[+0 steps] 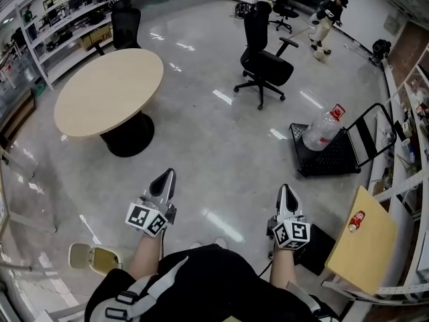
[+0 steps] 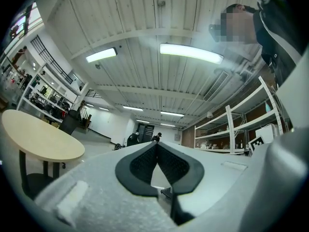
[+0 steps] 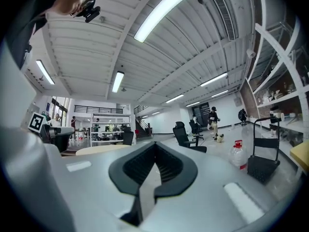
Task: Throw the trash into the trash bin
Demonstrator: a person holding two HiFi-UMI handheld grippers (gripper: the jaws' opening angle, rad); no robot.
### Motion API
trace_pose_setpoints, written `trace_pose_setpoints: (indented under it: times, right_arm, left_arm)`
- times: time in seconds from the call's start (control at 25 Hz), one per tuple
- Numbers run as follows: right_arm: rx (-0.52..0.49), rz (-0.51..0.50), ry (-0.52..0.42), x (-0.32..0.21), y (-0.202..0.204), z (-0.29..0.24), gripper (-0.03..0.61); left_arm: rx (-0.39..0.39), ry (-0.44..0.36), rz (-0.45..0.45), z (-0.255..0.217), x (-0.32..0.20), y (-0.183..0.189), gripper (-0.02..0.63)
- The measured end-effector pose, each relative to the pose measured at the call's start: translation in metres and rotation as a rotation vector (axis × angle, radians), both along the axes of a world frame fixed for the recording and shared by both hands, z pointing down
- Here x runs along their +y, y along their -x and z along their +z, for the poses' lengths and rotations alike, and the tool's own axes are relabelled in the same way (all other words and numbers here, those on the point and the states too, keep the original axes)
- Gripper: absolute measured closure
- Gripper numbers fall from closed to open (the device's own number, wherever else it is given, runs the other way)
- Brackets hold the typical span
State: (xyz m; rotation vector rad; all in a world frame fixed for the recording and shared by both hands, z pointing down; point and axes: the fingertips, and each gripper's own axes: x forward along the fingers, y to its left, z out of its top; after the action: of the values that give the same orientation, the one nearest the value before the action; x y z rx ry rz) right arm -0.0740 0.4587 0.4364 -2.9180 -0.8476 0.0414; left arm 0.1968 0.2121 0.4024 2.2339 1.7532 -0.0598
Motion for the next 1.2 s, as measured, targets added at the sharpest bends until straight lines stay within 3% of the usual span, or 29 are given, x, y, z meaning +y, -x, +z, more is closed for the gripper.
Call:
trace_pose_setpoints:
  times: [0.48, 0.84, 1.2]
  right_arm:
    - [-0.002, 0.177, -0.006, -0.004, 0.046, 0.013, 0.574]
    - [-0.003, 0.074, 0.021, -0.069, -0.017, -0.003, 0.574]
    - [0.043, 0.18, 0.05, -0.081, 0.022, -0.019, 0.574]
  left_arm:
    - [0.001, 0.016, 0.138, 0.014, 0.031, 0.003, 0.614]
    - [0.038, 0.034, 0.095, -0.013, -0.051, -0.026, 0.614]
    - [0.054, 0.047, 0.218, -0.024, -0.016, -0.003, 0.614]
